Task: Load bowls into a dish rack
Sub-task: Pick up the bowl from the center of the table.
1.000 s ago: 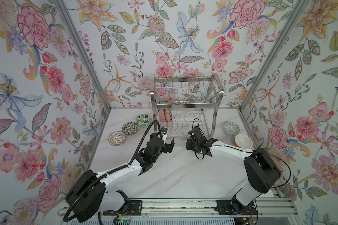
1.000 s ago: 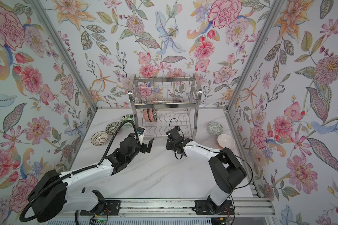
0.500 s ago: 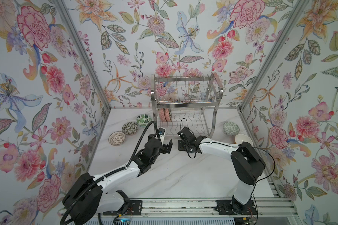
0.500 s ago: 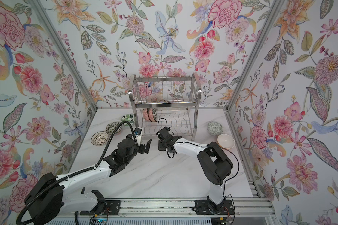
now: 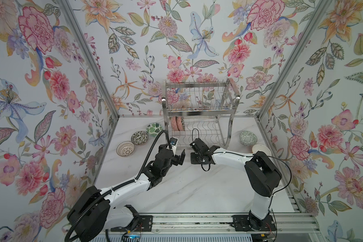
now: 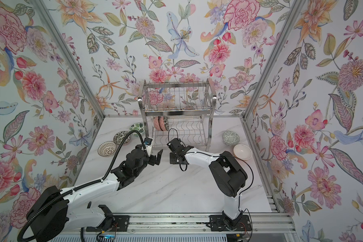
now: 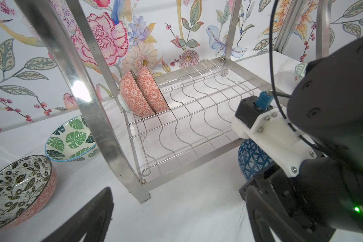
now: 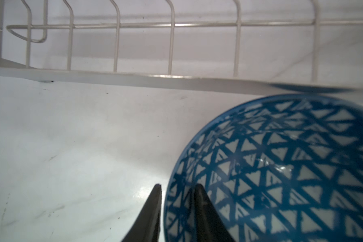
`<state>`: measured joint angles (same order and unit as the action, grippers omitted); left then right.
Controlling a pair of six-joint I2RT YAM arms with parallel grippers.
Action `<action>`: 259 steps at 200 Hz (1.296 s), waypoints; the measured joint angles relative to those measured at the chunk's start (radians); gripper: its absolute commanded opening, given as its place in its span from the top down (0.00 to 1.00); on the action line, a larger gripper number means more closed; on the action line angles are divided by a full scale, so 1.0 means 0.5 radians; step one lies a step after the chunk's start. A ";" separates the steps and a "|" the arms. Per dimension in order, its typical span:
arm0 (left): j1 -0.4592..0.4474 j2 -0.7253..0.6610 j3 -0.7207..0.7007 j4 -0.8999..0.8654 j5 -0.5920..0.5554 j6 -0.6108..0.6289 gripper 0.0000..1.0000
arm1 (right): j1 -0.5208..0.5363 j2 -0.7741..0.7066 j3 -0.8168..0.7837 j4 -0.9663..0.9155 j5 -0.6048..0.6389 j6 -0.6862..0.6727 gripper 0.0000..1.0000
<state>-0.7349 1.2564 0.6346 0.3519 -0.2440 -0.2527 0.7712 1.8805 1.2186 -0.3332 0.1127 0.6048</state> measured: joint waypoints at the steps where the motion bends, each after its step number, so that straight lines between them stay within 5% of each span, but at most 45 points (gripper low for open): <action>1: 0.000 0.000 0.000 0.000 -0.001 -0.001 0.01 | 0.000 0.001 0.000 0.000 0.000 0.000 0.72; 94: 0.001 -0.019 -0.003 -0.031 0.000 -0.006 0.01 | 0.004 -0.040 0.060 -0.058 0.126 -0.114 1.00; 201: 0.001 -0.018 0.027 -0.085 0.001 0.004 0.01 | -0.020 -0.353 -0.159 0.130 -0.252 -0.141 1.00; 259: 0.004 -0.018 0.127 -0.182 0.004 0.145 0.01 | -0.196 -0.692 -0.330 0.600 -0.520 -0.147 1.00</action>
<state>-0.7330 1.2472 0.6983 0.2607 -0.2420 -0.1802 0.6731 1.5345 1.0534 -0.0330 -0.1471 0.5312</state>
